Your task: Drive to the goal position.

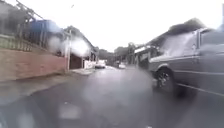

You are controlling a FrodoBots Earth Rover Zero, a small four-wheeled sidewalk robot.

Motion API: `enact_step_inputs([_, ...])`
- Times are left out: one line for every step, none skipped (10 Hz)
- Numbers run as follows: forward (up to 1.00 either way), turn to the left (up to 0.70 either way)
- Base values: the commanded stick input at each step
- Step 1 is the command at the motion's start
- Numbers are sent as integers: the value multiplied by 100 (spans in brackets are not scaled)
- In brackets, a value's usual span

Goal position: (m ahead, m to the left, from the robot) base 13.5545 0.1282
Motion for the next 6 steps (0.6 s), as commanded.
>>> enact_step_inputs([70, 0])
enact_step_inputs([70, 0])
enact_step_inputs([70, 0])
enact_step_inputs([70, 0])
enact_step_inputs([70, 0])
enact_step_inputs([70, 0])
